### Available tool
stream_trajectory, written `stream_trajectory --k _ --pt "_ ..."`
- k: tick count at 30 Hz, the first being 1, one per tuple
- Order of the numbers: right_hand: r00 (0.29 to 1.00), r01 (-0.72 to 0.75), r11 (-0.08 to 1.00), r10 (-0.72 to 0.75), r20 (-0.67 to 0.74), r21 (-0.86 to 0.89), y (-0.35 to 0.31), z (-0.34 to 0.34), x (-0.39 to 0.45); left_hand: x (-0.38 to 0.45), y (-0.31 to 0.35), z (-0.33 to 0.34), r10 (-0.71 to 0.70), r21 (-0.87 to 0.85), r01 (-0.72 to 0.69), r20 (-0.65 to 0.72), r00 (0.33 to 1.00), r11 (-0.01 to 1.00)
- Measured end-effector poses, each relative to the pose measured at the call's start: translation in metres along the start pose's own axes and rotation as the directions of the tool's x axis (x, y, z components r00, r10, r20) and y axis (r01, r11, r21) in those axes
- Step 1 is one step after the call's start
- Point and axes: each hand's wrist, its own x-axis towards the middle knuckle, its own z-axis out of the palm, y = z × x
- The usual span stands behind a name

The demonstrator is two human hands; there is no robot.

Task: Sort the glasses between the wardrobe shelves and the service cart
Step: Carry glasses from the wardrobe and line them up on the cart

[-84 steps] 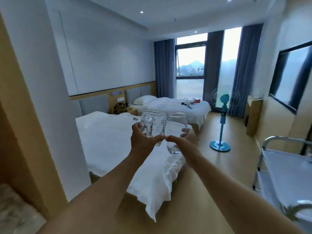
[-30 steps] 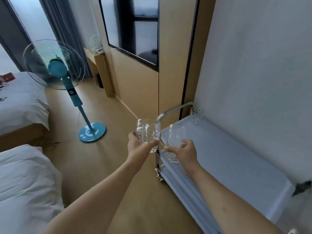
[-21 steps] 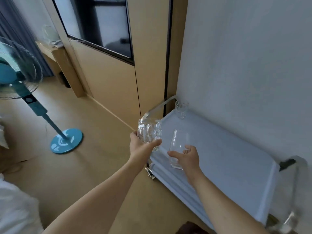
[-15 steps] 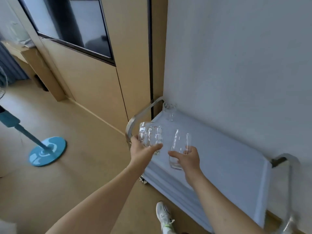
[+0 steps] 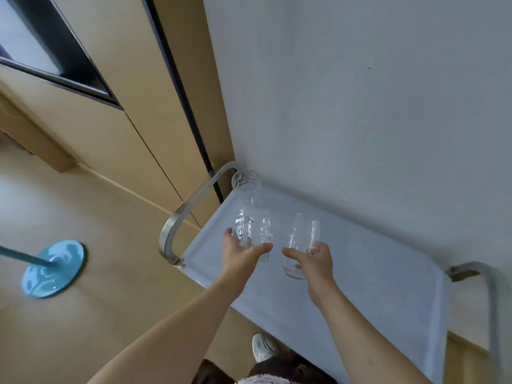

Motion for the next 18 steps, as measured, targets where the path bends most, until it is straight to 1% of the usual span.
stream_trajectory --k 4,7,9,12,16,18 --pt "0.996 -0.082 0.994 0.083 -0.019 0.078 0.003 -0.007 0.011 0.022 -0.003 0.013 -0.054 0.035 0.052 0.038 0.998 0.998" --pt "0.993 -0.104 0.989 0.11 -0.049 0.102 0.007 -0.013 0.017 0.036 -0.007 0.026 -0.077 0.074 0.075 0.029 0.997 0.994" --pt "0.99 -0.111 0.988 0.119 -0.072 0.106 0.007 -0.015 0.021 0.046 -0.011 0.035 -0.068 0.074 0.064 0.047 0.997 0.995" --pt "0.987 -0.102 0.987 0.116 -0.115 0.122 0.009 -0.017 0.025 0.056 -0.014 0.05 -0.024 0.073 0.019 0.074 0.997 0.997" --pt "0.979 -0.062 0.991 0.083 -0.185 0.114 0.017 -0.018 0.031 0.07 -0.02 0.063 0.114 0.207 -0.125 0.064 0.991 0.97" --pt "0.976 -0.04 0.995 0.059 -0.208 0.094 0.021 -0.016 0.036 0.081 -0.027 0.067 0.165 0.268 -0.183 0.089 0.982 0.946"
